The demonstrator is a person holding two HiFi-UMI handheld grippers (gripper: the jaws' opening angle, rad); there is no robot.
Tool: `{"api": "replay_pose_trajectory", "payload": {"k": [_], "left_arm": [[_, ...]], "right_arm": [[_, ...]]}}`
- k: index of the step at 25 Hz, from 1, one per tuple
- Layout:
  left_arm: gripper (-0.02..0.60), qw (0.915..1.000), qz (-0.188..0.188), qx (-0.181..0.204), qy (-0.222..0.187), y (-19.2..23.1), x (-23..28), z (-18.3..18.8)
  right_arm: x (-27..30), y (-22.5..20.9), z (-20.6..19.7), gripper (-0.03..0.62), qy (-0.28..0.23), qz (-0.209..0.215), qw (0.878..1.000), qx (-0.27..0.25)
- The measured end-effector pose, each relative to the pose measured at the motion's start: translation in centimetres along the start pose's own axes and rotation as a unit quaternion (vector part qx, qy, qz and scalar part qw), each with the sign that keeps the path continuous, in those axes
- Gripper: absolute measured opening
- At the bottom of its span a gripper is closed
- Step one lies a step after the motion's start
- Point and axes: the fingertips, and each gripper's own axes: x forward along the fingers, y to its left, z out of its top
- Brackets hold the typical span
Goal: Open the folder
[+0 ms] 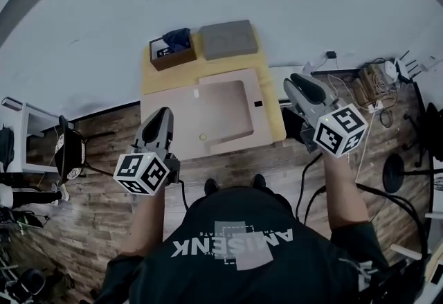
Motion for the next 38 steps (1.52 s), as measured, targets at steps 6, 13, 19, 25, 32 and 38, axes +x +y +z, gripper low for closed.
{"api": "replay_pose_trajectory", "payload": {"k": [6,13,19,25,32,38], "left_arm": [[0.002,0.9992,-0.011,0.035,-0.018,-1.9,0.5,2.8],[0.0,0.998,-0.031,0.051,-0.019,-3.2,0.2,5.1],[0.0,0.995,-0.01,0.097,-0.024,-3.7,-0.4,5.7],[0.0,0.9972,-0.004,0.07,-0.027,-3.7,-0.4,5.7],[0.0,0.9969,0.004,0.075,-0.027,-4.0,-0.3,5.2],[0.0,0.9972,0.015,0.069,-0.027,-3.7,-0.2,5.1]], "right_arm": [[-1.3,1.1,2.7,0.032,-0.026,-0.023,0.999,-0.027],[-2.3,1.9,4.2,0.006,-0.047,-0.051,0.997,-0.045],[-2.4,2.4,4.3,0.006,-0.038,-0.054,0.996,-0.064],[-2.6,2.6,3.8,0.005,-0.027,-0.062,0.995,-0.077],[-3.0,2.1,3.6,0.005,-0.027,-0.078,0.994,-0.069],[-3.1,1.9,3.7,0.005,-0.03,-0.086,0.994,-0.06]]}}
